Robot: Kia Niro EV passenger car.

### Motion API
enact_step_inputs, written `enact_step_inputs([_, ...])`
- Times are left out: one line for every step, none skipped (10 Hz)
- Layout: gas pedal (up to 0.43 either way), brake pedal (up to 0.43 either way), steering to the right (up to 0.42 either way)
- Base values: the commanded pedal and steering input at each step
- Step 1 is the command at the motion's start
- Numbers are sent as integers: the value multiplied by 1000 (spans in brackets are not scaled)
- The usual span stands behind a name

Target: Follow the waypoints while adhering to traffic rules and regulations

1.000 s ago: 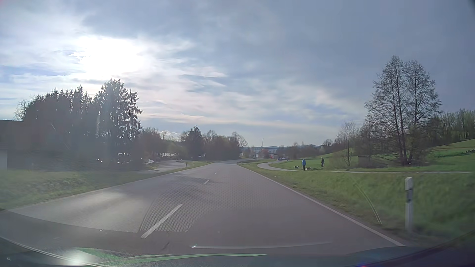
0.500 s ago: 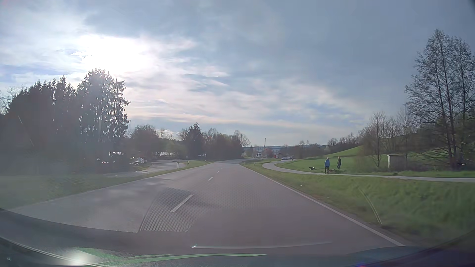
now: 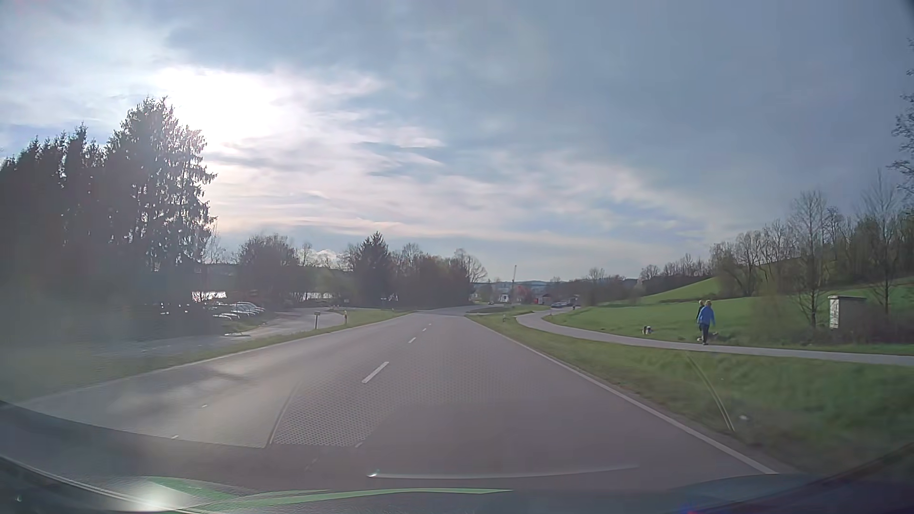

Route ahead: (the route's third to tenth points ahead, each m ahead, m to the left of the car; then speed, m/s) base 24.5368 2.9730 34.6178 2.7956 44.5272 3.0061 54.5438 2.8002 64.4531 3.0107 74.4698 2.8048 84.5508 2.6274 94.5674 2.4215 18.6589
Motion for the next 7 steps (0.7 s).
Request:
enact_step_inputs([59, 0, -3])
enact_step_inputs([59, 0, -3])
enact_step_inputs([59, 0, -3])
enact_step_inputs([59, 0, -3])
enact_step_inputs([59, 0, -3])
enact_step_inputs([59, 0, -2])
enact_step_inputs([59, 0, 0])
